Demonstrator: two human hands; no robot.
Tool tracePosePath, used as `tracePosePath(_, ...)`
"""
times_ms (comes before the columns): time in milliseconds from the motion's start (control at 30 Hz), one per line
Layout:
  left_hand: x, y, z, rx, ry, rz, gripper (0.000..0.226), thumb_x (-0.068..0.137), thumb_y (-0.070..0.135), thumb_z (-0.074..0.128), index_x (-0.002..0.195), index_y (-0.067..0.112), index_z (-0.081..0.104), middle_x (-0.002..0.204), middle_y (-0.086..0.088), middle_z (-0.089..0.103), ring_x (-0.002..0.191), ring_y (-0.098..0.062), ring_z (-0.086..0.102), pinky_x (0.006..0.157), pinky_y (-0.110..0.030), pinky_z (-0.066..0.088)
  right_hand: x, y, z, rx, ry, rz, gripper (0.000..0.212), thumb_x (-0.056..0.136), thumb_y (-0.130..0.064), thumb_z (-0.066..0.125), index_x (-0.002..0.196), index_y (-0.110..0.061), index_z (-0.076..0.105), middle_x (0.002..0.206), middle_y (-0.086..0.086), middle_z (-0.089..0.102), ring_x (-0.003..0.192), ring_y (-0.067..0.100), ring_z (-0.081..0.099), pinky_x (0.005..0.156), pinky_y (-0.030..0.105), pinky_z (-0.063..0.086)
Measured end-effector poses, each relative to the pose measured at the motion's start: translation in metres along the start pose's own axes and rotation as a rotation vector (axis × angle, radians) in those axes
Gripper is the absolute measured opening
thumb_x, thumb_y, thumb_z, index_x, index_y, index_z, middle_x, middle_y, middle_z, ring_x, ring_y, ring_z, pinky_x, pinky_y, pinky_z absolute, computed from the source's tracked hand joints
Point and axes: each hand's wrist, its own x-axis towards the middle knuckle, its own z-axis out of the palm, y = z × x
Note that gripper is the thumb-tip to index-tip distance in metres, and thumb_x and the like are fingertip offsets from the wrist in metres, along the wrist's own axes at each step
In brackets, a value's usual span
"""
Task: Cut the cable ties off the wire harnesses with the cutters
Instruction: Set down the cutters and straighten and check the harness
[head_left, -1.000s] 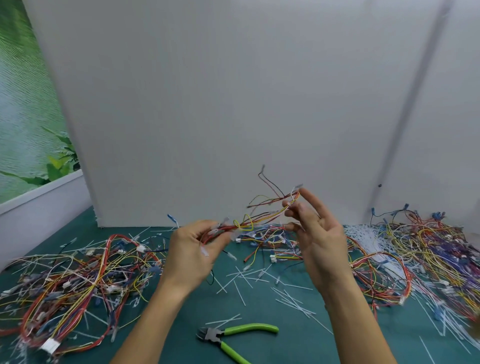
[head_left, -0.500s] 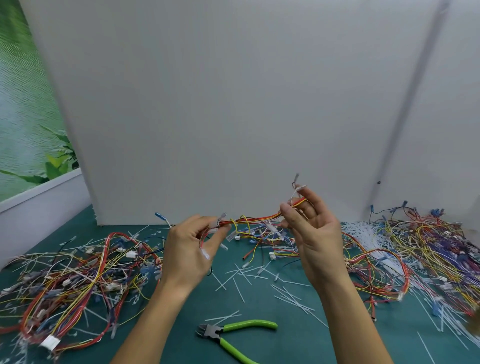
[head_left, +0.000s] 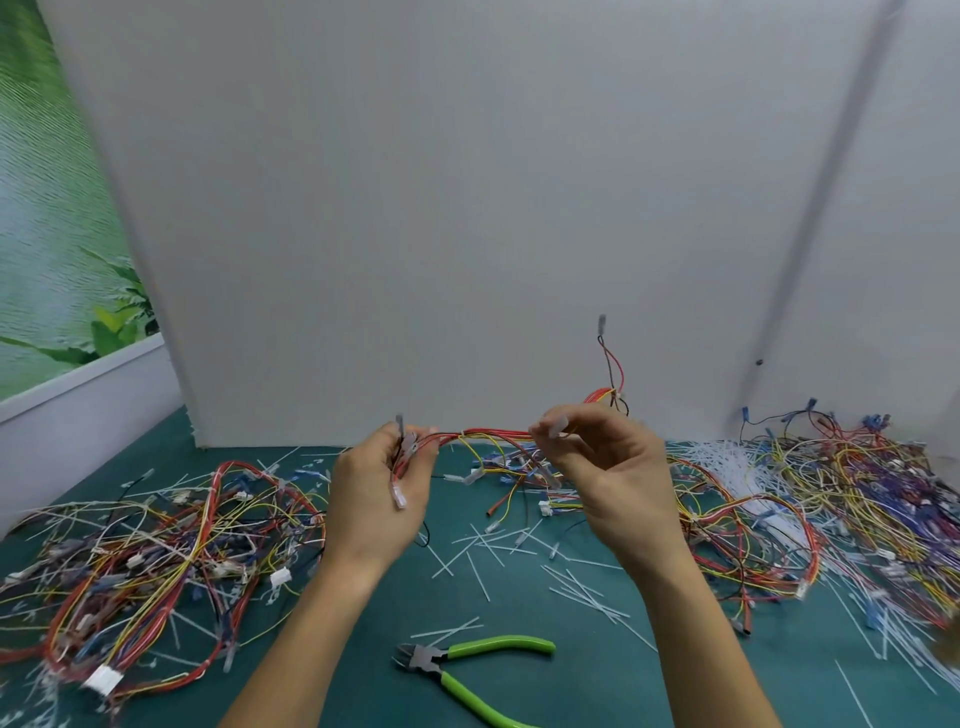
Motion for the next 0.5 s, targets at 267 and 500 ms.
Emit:
tracePosePath(267,-0.006,0.018,0.008,-0.154,-0.072,-0.143,0.008,0.094,0.032,0.069,0.092,0.025,0.069,0.074,0.015,0.069,0.066,-0.004,0.064,0.061,-0.013,0.05,-0.006,0.012,0.011,-0.464,-0.076,-0.11,0.029,0.091,0.004,0.071,0.089,-0.025,0.076,0.09,-0.014,0.076,0.078,0.012,0.068,0.068,0.023,0.054)
tracePosePath(500,-0.015,0.031,0.014,-0.194,-0.103,-0.106,0.027,0.089,0.049,0.07,0.093,0.03,0.052,0.061,0.011,0.052,0.051,-0.005,0.046,0.048,-0.016,0.04,-0.018,0.02,0.034,-0.69,-0.367,-0.093,0.02,0.097,-0.003,0.056,0.113,-0.013,0.064,0.1,0.0,0.067,0.089,0.008,0.059,0.079,0.024,0.044)
